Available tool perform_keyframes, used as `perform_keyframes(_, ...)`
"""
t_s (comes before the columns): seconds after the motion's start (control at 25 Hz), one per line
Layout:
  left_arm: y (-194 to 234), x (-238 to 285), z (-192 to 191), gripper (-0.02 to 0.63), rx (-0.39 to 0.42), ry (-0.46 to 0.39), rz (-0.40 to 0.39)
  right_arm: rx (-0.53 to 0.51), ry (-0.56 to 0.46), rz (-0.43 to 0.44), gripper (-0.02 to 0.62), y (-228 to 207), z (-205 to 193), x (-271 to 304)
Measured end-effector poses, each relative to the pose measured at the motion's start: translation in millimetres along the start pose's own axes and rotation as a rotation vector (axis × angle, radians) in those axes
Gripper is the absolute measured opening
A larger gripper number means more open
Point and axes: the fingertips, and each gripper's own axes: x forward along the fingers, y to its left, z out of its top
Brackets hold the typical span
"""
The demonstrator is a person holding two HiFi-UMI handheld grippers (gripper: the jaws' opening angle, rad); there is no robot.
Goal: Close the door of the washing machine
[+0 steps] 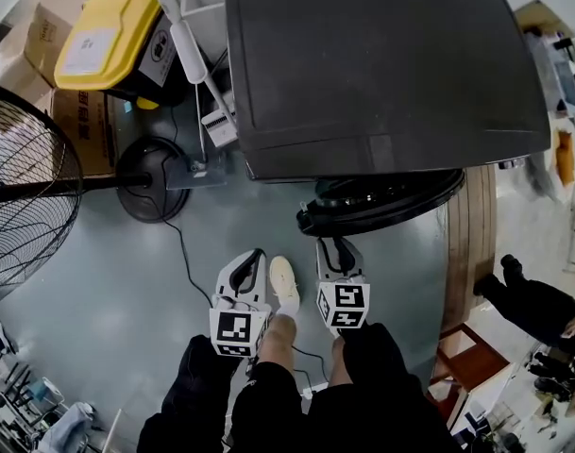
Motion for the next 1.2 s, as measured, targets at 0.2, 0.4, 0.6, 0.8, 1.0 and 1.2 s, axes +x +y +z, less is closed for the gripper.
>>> perform_keyframes(0.2, 8, 3, 6, 0.026, 0.011, -0.001, 0.002, -0.026, -0.023, -0.007, 0.138, 1, 16, 15)
perform_keyframes(0.4, 15, 6, 10, 0.026, 0.019, 0.002, 0.003, -0.049, -0.041, -0.009, 0.127, 3, 28, 30)
perform_keyframes(0.6, 17, 6, 13, 0.026, 0.023, 0.006, 0.002, -0.053, -0.049, -0.007, 0.127, 4, 39, 38)
perform_keyframes(0.8, 19, 5, 15, 0.026, 0.021, 0.005, 0.000, -0.051, -0.052, -0.014, 0.127, 4, 46, 44)
perform_keyframes(1.0, 25, 6, 17, 0.026, 0.019, 0.003, 0.007, -0.041, -0.055, -0.028, 0.126, 3, 56, 54)
perform_keyframes(1.2, 30, 4, 15, 0.026, 0.021, 0.010, 0.013, -0.043, -0.060, -0.042, 0.110, 3, 60, 57)
